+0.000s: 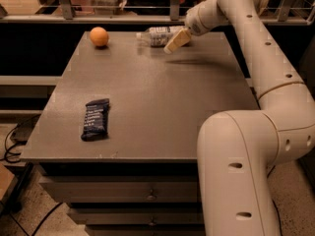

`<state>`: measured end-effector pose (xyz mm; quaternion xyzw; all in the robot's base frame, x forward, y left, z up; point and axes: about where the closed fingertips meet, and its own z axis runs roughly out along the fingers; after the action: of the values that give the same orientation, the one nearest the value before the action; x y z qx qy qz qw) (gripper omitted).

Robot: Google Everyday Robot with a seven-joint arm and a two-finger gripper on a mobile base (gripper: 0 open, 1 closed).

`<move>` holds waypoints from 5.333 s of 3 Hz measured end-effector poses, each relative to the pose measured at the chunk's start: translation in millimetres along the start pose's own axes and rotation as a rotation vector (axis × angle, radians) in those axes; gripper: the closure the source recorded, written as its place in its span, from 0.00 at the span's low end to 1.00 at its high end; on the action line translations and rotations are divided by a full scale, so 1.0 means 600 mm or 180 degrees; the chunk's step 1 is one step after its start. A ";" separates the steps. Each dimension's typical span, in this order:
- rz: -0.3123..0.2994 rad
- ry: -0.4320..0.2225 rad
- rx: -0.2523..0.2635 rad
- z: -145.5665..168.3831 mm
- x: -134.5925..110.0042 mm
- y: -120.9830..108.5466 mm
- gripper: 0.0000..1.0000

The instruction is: Move blue plastic bottle near rxbar blueberry

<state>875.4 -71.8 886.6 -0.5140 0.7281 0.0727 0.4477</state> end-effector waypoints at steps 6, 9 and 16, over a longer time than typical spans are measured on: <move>0.0132 0.0232 -0.0342 0.019 0.022 0.042 0.73; 0.0131 0.0233 -0.0341 0.003 0.004 0.038 1.00; 0.0017 0.0271 -0.0172 -0.019 -0.026 0.024 0.00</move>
Offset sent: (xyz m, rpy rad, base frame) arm 0.0164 -0.0094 0.0013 0.0419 0.0422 -0.0121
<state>858.0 -61.2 899.4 -0.5266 0.7456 0.0716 0.4020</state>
